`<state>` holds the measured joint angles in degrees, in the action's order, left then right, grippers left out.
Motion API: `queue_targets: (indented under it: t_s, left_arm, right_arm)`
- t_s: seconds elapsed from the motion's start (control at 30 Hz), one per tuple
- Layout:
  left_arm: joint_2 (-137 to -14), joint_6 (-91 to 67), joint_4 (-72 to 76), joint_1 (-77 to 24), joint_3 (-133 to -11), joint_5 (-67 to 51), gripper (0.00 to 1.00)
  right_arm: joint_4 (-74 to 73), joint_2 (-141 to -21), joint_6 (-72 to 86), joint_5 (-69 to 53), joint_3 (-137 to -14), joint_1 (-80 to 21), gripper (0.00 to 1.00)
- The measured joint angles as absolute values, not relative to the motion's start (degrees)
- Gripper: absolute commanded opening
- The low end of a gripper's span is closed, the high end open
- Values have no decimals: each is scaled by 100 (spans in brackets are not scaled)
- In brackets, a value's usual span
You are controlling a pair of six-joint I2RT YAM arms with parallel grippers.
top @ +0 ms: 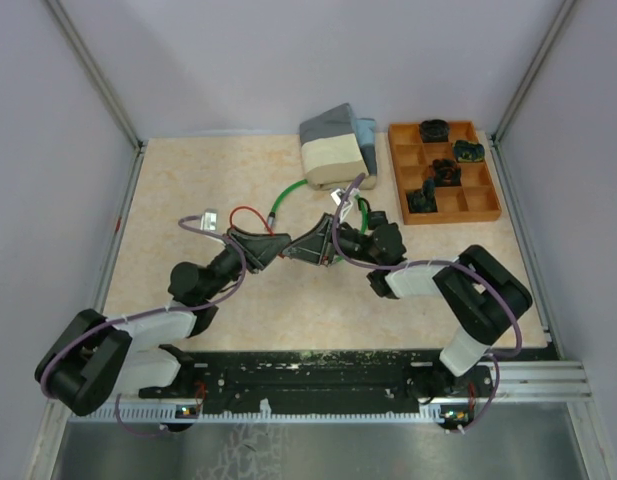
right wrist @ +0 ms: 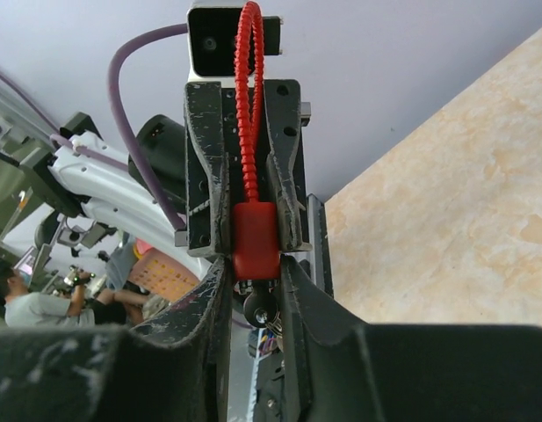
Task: Unlock with the key
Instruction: Unlock the lock.
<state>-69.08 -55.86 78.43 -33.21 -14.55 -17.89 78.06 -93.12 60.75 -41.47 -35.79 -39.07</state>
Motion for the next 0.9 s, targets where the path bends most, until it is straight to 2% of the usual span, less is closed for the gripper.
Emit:
queue_targets:
  t_s: [0.3,0.53,0.9]
  left_arm:
    - [-6624,-5271,7559,-3339,-1455,-1551,49]
    - [-6287,-5022,7175,-3339,-1452,-1173,53]
    - [-5808,-5037,6534,-3332,-1398,-838,59]
  right_arm:
    - [7859,-9400,6213,-4219,-3581,-3894,10]
    - [8049,-9653,6364,-4237,-3581,-3885,0]
    - [8374,-9653,6519,-4219,-3551,-3625,0]
